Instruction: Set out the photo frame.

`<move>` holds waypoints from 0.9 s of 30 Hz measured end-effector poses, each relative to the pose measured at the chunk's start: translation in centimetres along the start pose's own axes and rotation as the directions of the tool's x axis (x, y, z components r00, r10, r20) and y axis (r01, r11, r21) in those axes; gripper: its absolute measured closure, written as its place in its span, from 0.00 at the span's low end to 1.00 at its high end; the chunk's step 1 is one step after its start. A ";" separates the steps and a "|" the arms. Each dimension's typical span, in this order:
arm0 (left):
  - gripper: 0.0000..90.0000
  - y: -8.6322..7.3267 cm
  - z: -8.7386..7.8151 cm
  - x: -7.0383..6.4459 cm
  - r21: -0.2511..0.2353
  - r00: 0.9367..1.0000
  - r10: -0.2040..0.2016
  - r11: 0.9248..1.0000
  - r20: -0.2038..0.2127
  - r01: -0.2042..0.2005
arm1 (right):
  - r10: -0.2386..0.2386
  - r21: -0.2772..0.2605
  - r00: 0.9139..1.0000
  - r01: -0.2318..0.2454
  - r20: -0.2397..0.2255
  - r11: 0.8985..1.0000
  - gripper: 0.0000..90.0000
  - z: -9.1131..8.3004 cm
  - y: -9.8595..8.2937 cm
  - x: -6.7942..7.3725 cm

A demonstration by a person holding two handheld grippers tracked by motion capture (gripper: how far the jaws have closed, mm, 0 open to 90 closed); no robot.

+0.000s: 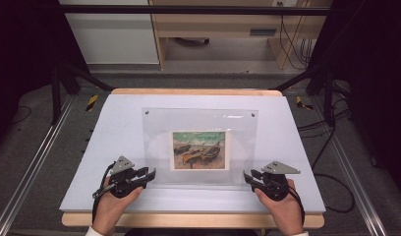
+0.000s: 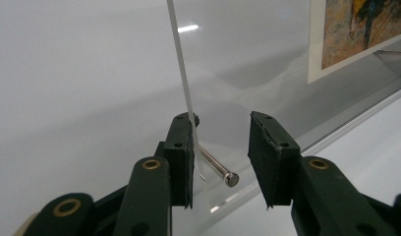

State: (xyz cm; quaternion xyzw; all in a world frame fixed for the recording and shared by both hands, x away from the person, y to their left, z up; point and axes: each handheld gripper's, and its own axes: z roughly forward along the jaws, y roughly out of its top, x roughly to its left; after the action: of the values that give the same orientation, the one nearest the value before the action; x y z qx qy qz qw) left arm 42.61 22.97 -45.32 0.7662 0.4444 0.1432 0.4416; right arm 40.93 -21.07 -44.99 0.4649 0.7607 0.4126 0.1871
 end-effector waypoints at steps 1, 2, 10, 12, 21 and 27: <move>0.69 0.0 0.0 0.0 0.001 1.000 0.000 1.000 0.001 0.000 | 0.003 0.001 1.000 -0.003 0.000 1.000 0.73 0.0 0.0 0.0; 0.69 0.0 0.0 0.0 0.001 1.000 -0.001 1.000 0.003 0.001 | -0.001 0.001 1.000 0.001 -0.001 1.000 0.73 0.0 0.0 0.0; 0.69 -0.4 -0.2 -0.2 0.013 1.000 0.009 1.000 -0.003 -0.009 | -0.015 0.011 1.000 0.015 -0.002 1.000 0.74 -0.2 -0.3 0.1; 0.69 -0.4 -0.2 -0.3 0.019 1.000 0.013 1.000 -0.003 -0.013 | -0.011 0.013 1.000 0.011 0.000 1.000 0.75 -0.2 -0.4 0.2; 0.70 -0.7 -0.2 -0.5 0.028 1.000 0.017 0.999 -0.008 -0.017 | -0.015 0.022 1.000 0.015 0.003 1.000 0.75 -0.3 -0.6 0.4; 0.70 -1.0 -0.3 -0.6 0.036 1.000 0.013 0.999 -0.007 -0.013 | -0.020 0.030 1.000 0.020 0.000 0.999 0.75 -0.4 -0.9 0.5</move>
State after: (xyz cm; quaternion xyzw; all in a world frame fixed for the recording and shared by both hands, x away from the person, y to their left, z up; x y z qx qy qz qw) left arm 41.55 22.85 -45.86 0.7763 0.4434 0.1409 0.4254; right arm 39.99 -21.02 -45.42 0.4602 0.7713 0.3990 0.1845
